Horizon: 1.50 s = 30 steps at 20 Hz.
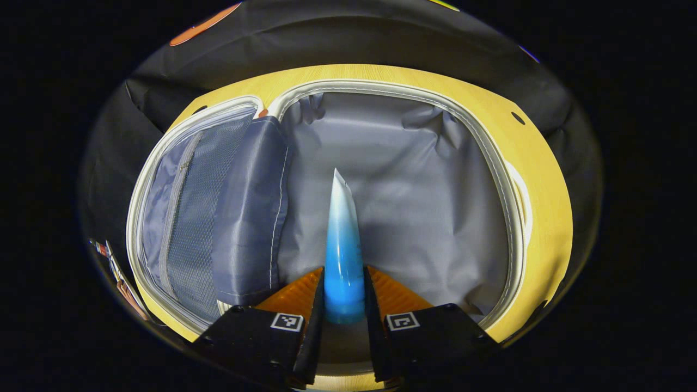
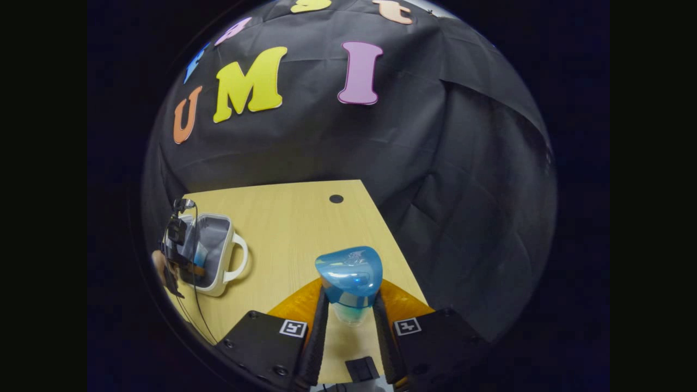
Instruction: First open the suitcase, pack the skin care products into it, and then close the suitcase.
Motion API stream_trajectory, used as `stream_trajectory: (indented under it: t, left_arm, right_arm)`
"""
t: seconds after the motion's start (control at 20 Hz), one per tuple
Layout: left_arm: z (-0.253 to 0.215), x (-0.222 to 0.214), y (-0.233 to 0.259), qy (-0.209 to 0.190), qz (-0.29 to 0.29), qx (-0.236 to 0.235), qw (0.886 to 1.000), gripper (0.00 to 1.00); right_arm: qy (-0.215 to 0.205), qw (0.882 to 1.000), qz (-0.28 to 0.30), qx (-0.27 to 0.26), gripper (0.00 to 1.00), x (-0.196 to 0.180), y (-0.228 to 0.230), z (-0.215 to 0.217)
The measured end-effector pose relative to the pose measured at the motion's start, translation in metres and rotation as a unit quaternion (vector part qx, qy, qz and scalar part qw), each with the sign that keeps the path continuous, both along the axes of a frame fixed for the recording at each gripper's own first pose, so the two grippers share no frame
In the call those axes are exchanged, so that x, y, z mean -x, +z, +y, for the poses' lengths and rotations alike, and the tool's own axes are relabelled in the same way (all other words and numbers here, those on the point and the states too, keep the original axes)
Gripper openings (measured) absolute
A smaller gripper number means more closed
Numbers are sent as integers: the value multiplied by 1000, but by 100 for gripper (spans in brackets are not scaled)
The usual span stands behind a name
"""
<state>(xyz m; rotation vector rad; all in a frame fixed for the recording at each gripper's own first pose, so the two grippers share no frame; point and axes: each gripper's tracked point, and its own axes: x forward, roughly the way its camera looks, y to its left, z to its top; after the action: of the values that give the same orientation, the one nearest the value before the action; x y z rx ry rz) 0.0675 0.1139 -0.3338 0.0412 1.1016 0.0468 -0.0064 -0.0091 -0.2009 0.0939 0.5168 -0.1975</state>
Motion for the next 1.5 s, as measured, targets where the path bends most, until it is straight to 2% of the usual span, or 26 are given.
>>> stream_trajectory:
  t: [0.2, 0.3, 0.45, 0.6, 0.75, 0.95, 1.1, 1.2, 1.35, 1.5]
  left_arm:
    - [-9, 0, 6, -11, -12, 26, 1000, 45]
    - [-16, 2, 15, -17, -30, 38, 999, 67]
    - [-22, 8, 51, -34, -91, 44, 994, 100]
    - [-13, 15, 108, -45, -180, 28, 982, 97]
    - [9, 32, 166, -44, -274, 14, 961, 97]
    - [46, 58, 251, -42, -409, -15, 911, 97]
    - [54, 85, 297, -43, -479, -12, 877, 97]
    - [61, 107, 328, -48, -516, -7, 855, 97]
    - [76, 122, 349, -37, -547, -3, 836, 96]
    - [90, 129, 357, -20, -560, 10, 829, 96]
  right_arm:
    - [22, 1000, -1, -4, 39, -8, 1, 25]
    - [46, 999, -6, -3, 39, -16, 3, 50]
    - [98, 995, -18, 10, 41, -29, 14, 96]
    - [146, 989, -31, 10, 41, -44, 28, 152]
    - [194, 980, -44, 17, 41, -59, 37, 210]
    - [246, 969, -32, 17, 41, -76, 22, 290]
    - [280, 960, -1, 30, 41, -81, -8, 340]
    - [283, 958, 38, 22, 41, -81, -36, 367]
    - [276, 957, 94, 4, 41, -84, -74, 386]
    - [252, 955, 153, -12, 41, -79, -99, 390]
